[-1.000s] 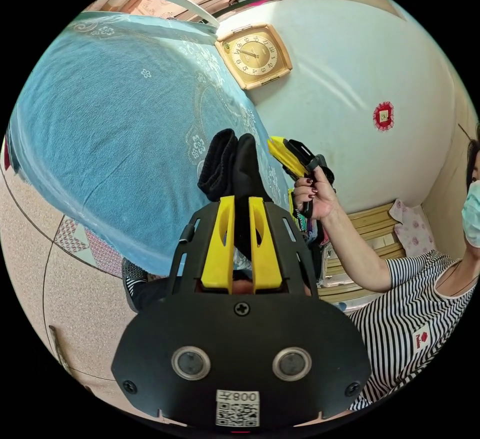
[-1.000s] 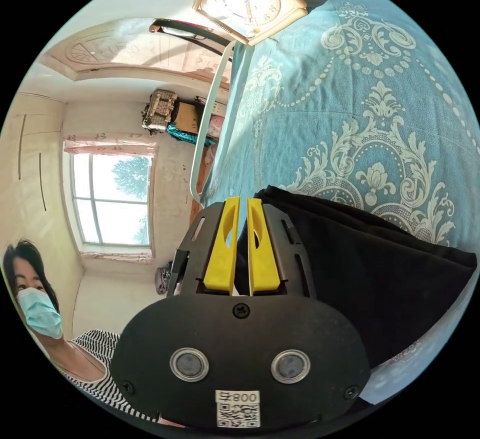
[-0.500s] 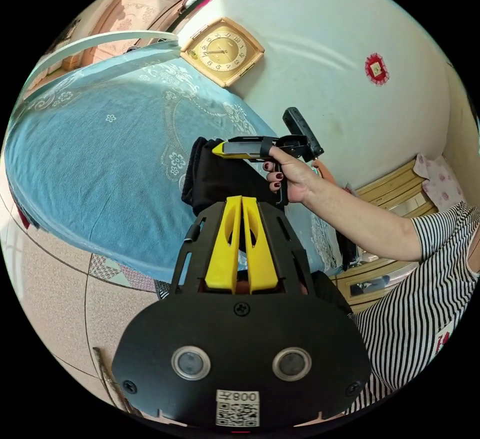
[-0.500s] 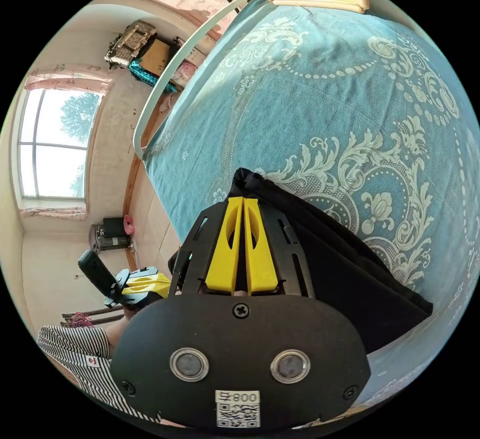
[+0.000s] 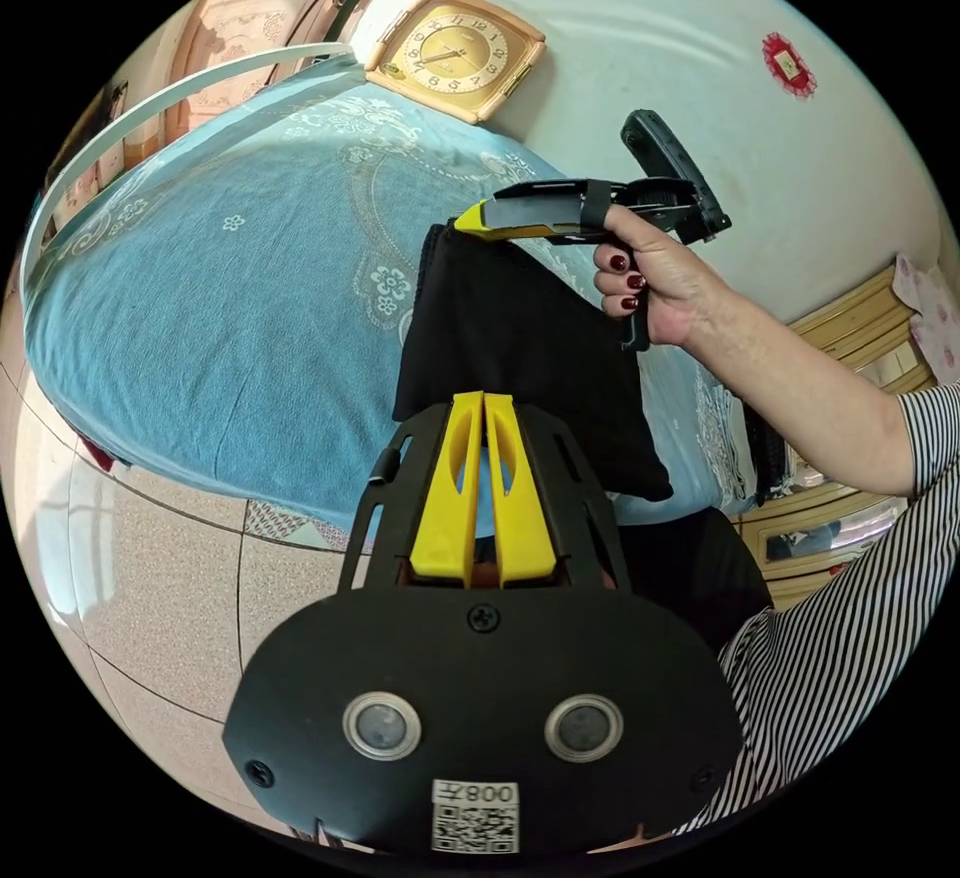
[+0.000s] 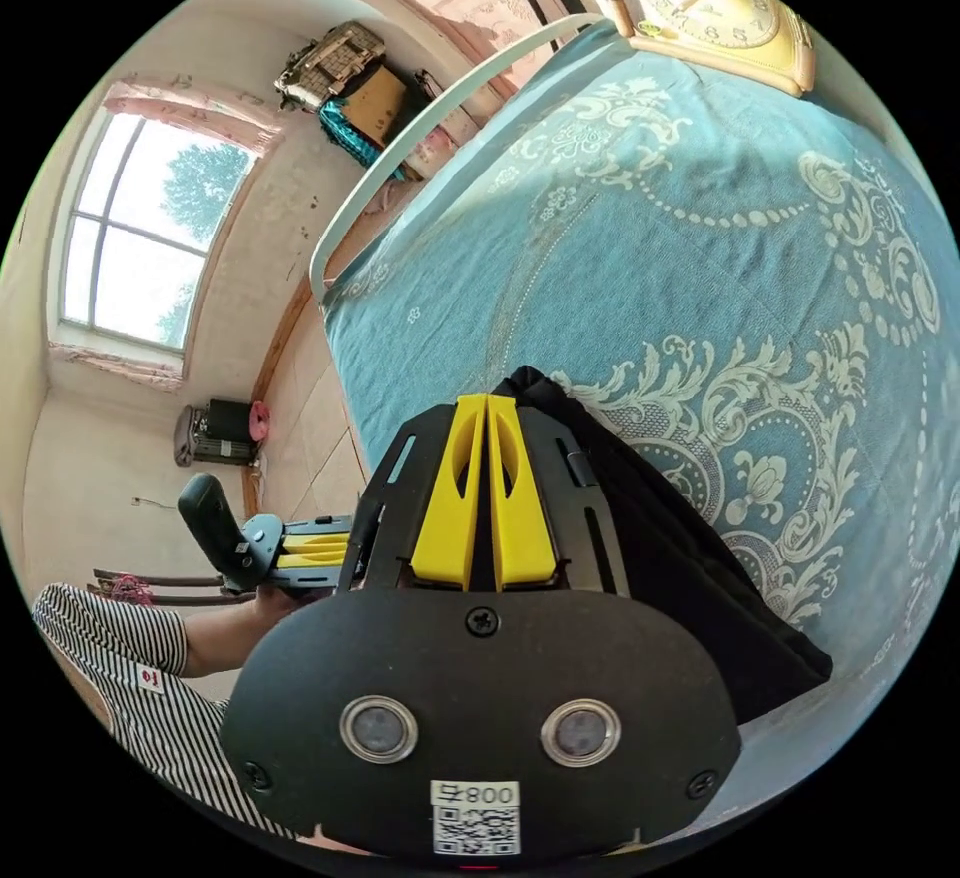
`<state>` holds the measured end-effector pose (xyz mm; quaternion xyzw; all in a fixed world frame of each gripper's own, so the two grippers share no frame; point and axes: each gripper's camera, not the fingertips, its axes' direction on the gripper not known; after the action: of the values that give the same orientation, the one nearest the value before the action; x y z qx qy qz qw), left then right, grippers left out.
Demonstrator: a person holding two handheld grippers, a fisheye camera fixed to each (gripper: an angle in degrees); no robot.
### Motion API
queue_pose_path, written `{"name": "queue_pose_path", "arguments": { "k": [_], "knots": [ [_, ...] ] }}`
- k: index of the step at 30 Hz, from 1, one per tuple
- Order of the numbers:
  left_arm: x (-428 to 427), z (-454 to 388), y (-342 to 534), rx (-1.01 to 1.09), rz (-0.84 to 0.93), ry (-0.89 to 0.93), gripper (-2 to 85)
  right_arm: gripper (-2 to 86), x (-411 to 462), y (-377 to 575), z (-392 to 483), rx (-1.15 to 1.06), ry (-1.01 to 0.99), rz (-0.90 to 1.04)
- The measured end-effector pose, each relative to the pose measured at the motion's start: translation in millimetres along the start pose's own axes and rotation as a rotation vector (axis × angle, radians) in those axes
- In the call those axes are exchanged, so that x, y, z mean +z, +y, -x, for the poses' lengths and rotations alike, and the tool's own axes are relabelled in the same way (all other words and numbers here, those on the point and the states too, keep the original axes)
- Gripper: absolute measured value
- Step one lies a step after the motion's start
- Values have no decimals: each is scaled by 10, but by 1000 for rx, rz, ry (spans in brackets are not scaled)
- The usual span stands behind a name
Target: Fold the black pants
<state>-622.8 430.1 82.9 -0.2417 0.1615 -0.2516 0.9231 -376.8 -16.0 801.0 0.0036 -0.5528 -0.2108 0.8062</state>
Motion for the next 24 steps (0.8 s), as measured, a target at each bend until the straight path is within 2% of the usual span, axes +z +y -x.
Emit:
{"name": "queue_pose_path", "arguments": {
  "k": [2, 4, 7, 11, 14, 17, 24],
  "knots": [
    [37, -55, -7, 3, 3, -10, 1, 1, -52, 30, -45, 22, 35, -5],
    [96, -79, -21, -19, 8, 5, 1, 1, 13, 21, -124, 44, 61, 69],
    [119, -128, -28, -29, 6, 10, 2, 1, -58, 28, -206, 86, 22, 86],
    [76, -289, -2, -6, -20, -15, 2, 1, -400, 168, -139, 23, 20, 60],
    [88, -431, 12, 22, -39, 30, 2, 1, -760, 509, -128, -24, -12, 35],
    [190, -539, -16, 25, -21, 2, 1, 1, -1004, 1008, -179, -20, -26, 92],
    [451, -662, -122, 8, 45, -44, 2, 1, -1385, 2288, -376, 182, -36, 210]
  ]
}}
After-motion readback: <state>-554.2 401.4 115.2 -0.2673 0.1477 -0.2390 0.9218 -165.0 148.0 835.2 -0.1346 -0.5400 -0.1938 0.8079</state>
